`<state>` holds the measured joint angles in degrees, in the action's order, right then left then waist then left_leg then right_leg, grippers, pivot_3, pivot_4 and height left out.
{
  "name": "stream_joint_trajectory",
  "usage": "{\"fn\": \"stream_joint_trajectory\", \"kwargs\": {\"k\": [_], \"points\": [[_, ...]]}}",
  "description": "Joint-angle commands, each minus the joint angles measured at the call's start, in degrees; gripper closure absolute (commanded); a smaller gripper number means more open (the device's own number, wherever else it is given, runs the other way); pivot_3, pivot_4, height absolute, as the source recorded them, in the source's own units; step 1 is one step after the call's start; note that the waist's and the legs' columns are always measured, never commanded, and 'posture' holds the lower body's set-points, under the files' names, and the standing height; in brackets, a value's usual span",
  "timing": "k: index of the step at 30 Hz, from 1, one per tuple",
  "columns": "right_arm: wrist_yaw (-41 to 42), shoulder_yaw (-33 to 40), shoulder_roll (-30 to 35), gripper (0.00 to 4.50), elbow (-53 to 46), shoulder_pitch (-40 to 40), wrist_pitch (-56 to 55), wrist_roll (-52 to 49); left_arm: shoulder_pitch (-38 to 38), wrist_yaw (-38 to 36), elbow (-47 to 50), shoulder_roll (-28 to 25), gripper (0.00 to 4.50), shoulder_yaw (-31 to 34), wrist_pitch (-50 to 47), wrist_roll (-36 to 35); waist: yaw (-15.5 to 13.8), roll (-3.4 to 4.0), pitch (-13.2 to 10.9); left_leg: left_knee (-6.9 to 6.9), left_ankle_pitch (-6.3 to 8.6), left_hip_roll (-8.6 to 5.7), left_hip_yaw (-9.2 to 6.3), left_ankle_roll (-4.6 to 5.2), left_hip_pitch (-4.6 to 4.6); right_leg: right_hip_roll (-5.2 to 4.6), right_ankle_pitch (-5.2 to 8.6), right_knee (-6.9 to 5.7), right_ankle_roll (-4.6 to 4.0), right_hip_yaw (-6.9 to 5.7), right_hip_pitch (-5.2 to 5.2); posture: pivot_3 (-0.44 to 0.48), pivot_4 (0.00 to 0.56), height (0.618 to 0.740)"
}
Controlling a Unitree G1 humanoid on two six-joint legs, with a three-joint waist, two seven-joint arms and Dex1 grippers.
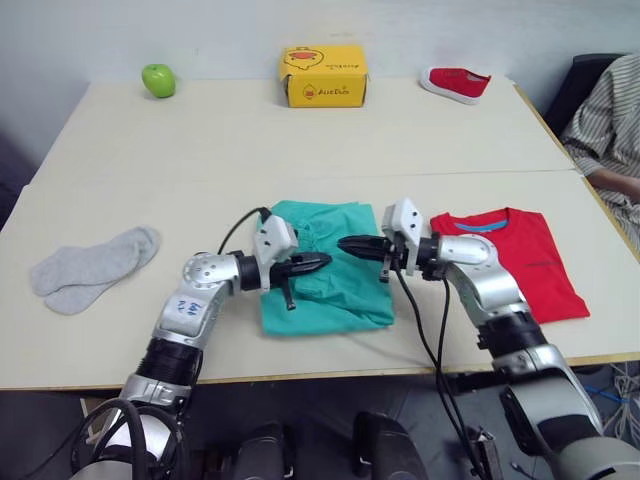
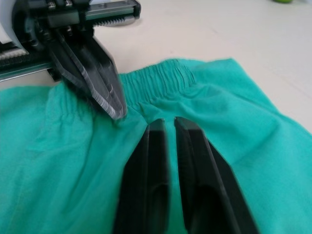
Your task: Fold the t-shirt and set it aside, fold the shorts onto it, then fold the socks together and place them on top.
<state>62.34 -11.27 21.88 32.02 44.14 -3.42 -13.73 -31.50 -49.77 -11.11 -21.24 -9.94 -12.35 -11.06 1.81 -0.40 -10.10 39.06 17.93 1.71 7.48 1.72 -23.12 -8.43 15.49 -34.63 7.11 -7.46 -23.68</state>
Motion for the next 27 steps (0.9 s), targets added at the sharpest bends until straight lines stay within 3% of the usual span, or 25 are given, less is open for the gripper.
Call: {"fn": "stream_joint_trajectory", "kwargs": {"k": [1, 7, 11, 13, 18, 21, 27], "points": [[1.43, -0.34, -2.5, 4.48, 10.29, 4.83, -8.26, 3.56, -0.47, 2.0, -1.55, -0.73, 4.5, -1.73, 0.11, 4.01, 0.04, 0.01, -0.01, 0.0, -0.01, 0.02, 0.05, -0.01, 0.0, 0.0, 0.0, 0.0, 0.0, -0.01, 0.0, 0.0, 0.15, 0.74], [-9.66, 3.43, -5.29, 4.48, 30.69, 13.75, -16.86, 8.34, 4.85, 3.28, 1.04, -2.49, 4.5, -1.34, -2.09, 5.05, 0.24, 0.03, -0.01, 0.03, -0.02, 0.22, -0.16, 0.0, 0.18, -0.06, 0.01, -0.21, -0.02, 0.2, 0.03, 0.0, 0.15, 0.74], [-19.44, 6.33, -5.16, 4.48, 36.73, 16.3, -19.76, 10.11, 7.2, 4.2, 2.88, -1.54, 4.5, 1.07, -1.26, 2.73, 0.57, 0.03, -0.01, 0.01, -0.02, 0.24, -0.15, -0.01, 0.3, -0.09, 0.05, -0.31, -0.09, 0.29, 0.06, 0.0, 0.15, 0.74], [-17.91, 7.97, -4.55, 4.48, 36.74, 16.2, -19.94, 9.27, 7.43, 4.7, 4.31, 0.98, 4.5, 4.76, -1.59, -2.06, 0.69, 0.06, -0.03, -0.03, -0.02, 0.25, -0.14, -0.02, 0.35, -0.11, 0.07, -0.37, -0.12, 0.33, 0.06, 0.0, 0.15, 0.74], [-3.77, 11.76, -3.82, 4.48, 27.45, 11.15, -21.54, 3.11, 5.7, 3.85, 5.45, 0.91, 4.5, 7.66, -1.99, -4.75, 0.7, 0.1, -0.06, -0.03, -0.02, 0.23, -0.14, -0.02, 0.32, -0.11, 0.07, -0.35, -0.12, 0.31, 0.05, 0.0, 0.15, 0.74], [4.01, 10.42, -3.23, 4.48, 12.47, 1.63, -16.35, -1.04, 2.57, 4.4, 3.21, 0.38, 4.5, 7.39, -2.54, -3.31, -0.17, 0.1, -0.06, -0.02, -0.02, 0.21, -0.21, -0.01, 0.3, -0.11, 0.07, -0.34, -0.12, 0.26, 0.08, 0.0, 0.15, 0.74], [4.74, 5.55, -2.33, 4.48, -5.0, -12.55, -12.28, 0.94, -1.24, 7.59, -5.59, 1.61, 4.5, 4.57, 0.14, 2.38, -0.3, 0.11, -0.07, 0.02, 0.01, 0.07, -0.23, 0.05, 0.28, -0.2, 0.05, -0.34, -0.09, 0.26, 0.12, 0.0, 0.15, 0.74]]}}
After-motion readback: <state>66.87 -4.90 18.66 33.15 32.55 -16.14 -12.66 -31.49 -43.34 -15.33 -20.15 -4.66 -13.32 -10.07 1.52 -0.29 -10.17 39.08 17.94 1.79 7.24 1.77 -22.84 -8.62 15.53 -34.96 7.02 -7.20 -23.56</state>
